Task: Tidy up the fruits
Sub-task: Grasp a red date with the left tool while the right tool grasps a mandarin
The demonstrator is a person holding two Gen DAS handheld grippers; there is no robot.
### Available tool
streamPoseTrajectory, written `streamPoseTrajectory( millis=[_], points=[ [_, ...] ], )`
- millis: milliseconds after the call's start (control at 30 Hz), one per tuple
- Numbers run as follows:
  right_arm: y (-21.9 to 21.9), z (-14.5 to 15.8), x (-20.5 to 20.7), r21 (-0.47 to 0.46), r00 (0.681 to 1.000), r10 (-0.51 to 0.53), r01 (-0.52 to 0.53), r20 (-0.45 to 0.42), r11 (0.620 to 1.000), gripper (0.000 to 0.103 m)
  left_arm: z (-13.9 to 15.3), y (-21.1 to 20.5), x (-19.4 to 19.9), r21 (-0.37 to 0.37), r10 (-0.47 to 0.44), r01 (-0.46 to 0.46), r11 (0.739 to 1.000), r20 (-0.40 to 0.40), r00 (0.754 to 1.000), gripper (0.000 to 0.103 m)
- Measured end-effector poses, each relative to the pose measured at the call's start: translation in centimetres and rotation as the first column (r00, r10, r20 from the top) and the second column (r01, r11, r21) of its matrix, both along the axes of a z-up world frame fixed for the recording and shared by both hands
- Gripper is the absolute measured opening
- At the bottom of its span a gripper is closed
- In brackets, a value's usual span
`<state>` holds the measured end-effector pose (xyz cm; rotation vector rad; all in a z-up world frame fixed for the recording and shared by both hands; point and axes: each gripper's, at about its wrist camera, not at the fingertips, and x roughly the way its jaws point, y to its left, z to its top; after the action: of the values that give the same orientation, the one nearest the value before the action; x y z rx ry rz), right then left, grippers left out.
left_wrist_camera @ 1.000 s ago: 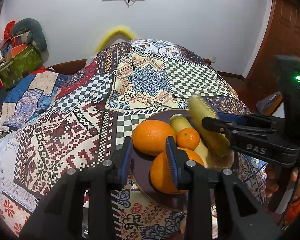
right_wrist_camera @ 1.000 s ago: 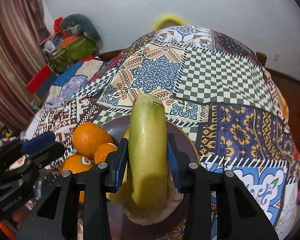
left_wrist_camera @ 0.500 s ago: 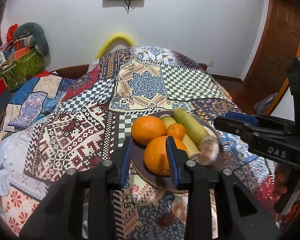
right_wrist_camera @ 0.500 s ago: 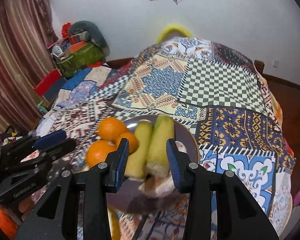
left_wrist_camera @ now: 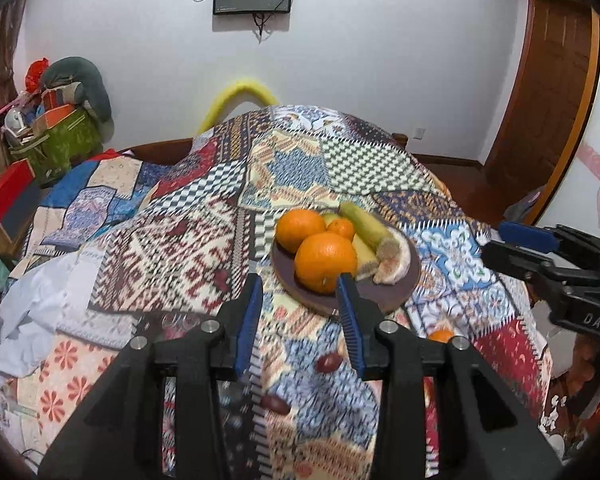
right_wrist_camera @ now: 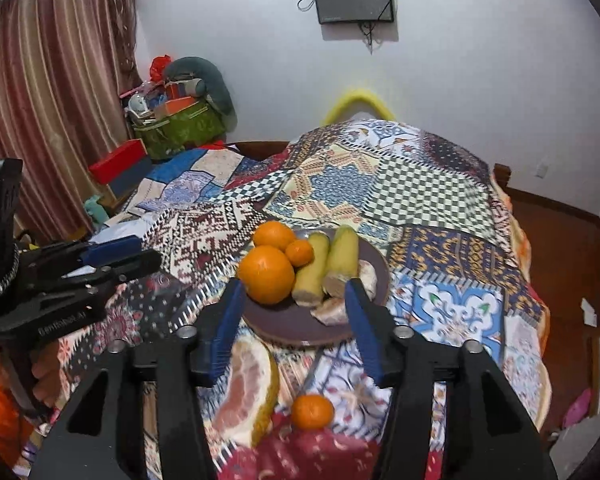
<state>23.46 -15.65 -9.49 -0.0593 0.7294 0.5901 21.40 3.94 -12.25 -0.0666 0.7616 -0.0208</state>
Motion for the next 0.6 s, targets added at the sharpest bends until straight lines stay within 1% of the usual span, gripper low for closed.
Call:
streamPoseTrajectory(
  millis=[133, 267, 400, 500, 600],
  points=[
    [-1.2, -1.3, -1.1, -0.006, 0.999, -0.010, 0.010, -0.035, 1.000, 0.051, -1.4, 0.5, -1.3, -0.002, 0.005, -0.006, 1.000, -0.039, 0.999, 0.038],
    [-1.9, -2.9, -2.0, -0.021, 0.998, -0.032, 0.030, -0.061, 0.999, 0.051, -3.5, 0.7, -2.1, 0.015, 0.007, -0.006, 1.000, -0.089, 0.996, 0.038],
    [-2.0, -5.0, -2.7, -0.054, 0.994, -0.026, 0.020, -0.104, 0.998, 0.051, -5.8, 0.8, -3.0, 0.021, 0.013, -0.010, 1.000, -0.138, 0.990, 0.038],
    [-2.1, -6.7, -3.3, -0.046, 0.989, -0.014, 0.007, -0.151, 0.999, 0.051, -7.7, 0.8, -3.6, 0.012, 0.008, -0.006, 1.000, -0.180, 0.984, 0.038],
    [-1.7, -8.4, -3.7, -0.065, 0.984, -0.012, 0.001, -0.178, 0.998, 0.051, -8.9, 0.7, -3.8, 0.028, 0.008, -0.003, 1.000, -0.202, 0.979, 0.038]
  ],
)
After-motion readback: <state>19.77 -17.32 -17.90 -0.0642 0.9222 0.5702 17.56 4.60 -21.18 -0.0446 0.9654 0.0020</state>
